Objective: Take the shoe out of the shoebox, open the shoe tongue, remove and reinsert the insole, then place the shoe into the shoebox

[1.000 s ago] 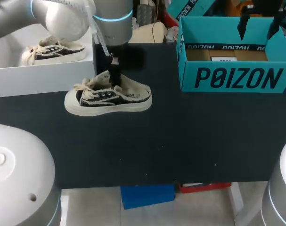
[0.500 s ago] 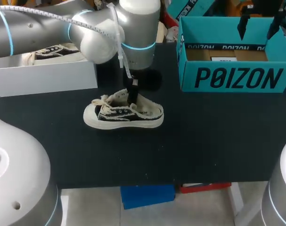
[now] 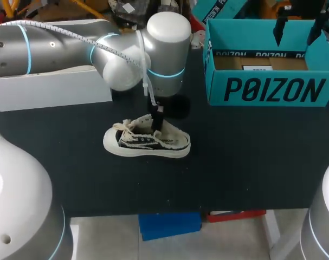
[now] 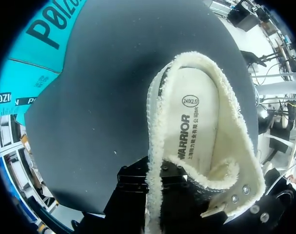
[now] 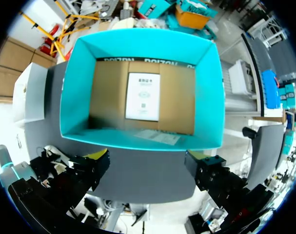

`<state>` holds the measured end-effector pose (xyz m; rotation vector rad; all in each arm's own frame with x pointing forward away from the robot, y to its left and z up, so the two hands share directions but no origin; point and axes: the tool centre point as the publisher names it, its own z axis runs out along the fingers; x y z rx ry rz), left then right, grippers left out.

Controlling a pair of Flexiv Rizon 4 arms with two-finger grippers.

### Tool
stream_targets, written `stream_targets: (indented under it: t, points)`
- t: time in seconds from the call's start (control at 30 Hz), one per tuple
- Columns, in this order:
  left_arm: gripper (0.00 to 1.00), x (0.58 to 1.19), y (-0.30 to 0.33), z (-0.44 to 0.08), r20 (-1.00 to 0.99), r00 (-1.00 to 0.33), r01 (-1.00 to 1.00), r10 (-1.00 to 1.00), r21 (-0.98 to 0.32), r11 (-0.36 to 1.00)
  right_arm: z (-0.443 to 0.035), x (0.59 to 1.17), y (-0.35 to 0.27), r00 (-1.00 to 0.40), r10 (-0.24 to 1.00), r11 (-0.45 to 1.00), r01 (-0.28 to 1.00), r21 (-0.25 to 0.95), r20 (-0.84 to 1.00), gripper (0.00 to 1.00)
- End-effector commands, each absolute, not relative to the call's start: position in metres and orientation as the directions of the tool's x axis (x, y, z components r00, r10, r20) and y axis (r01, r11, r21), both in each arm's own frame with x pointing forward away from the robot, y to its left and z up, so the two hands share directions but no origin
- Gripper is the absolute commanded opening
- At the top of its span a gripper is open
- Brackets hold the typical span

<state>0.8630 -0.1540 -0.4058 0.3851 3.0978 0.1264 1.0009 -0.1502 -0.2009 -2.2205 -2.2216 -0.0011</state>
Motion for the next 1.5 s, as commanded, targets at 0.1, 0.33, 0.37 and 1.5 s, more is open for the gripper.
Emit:
stream_targets:
  t: [0.1, 0.33, 0.37, 1.5]
  points:
    - [1.0, 0.86, -0.154, -0.394, -0.014, -0.961, 0.276, 0.276, 0.041, 0.96, -0.2, 1.001, -0.15, 0.0, 1.0, 0.0, 1.0, 0.0, 0.0, 1.0]
    - [1.0, 0.845, -0.151, -0.346, -0.014, -0.953, 0.3, 0.301, -0.125, 0.946, -0.2, 1.001, -0.15, 0.0, 1.0, 0.0, 1.0, 0.0, 0.0, 1.0]
    - [1.0, 0.843, -0.149, -0.337, -0.018, -0.953, 0.302, 0.302, -0.144, 0.942, -0.2, 1.001, -0.15, 0.0, 1.0, 0.0, 1.0, 0.0, 0.0, 1.0]
    - [1.0, 0.813, 0.017, -0.255, -0.065, -0.99, 0.14, 0.128, -0.645, 0.751, -0.2, 1.001, -0.15, 0.0, 1.0, 0.0, 1.0, 0.0, 0.0, 1.0]
